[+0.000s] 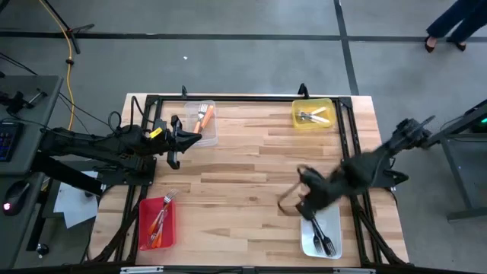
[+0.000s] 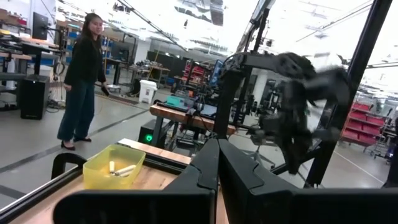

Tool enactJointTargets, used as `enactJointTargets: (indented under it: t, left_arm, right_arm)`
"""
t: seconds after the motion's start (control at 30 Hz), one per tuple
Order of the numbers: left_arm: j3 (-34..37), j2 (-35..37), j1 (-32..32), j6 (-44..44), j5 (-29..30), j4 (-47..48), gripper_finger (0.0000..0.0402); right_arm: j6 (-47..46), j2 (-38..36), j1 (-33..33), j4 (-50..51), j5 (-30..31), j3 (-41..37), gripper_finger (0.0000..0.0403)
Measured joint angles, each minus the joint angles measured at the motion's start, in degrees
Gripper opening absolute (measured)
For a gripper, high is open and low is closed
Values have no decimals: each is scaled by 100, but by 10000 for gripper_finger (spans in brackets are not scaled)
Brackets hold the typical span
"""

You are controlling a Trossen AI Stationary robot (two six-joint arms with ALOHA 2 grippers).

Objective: Sort silverware by color (type)
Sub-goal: Put the black fork into the white bin

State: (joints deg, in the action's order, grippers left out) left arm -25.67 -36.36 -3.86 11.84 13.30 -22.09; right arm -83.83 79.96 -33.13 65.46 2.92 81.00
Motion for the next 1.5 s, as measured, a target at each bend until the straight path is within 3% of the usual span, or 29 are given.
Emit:
enactJointTargets:
  t: [0.13,0.3,0.5,0.73,0.9,1.33,1.5]
  left_arm:
    - [0,2,0,-2,0,-2,0]
    - [0,2,0,5,0,-1,0]
    - [0,1,0,4,42,25,0]
    - [0,2,2,8,120,92,0]
    - [0,0,2,9,122,134,0]
    - [0,0,2,13,127,131,0]
    - [0,0,2,13,129,131,0]
  right_arm:
    - [-1514,303,-557,358,262,-211,0]
    - [-2438,436,-679,36,-54,-937,0]
    - [-2543,431,-751,-1437,-399,-1837,0]
    - [-2571,431,-738,-1632,-871,-2442,0]
    - [-2583,431,-738,-2359,-1053,-2875,0]
    - [-2617,431,-738,-2590,-987,-3019,1]
    - [-2524,419,-738,-2712,-1097,-3019,43]
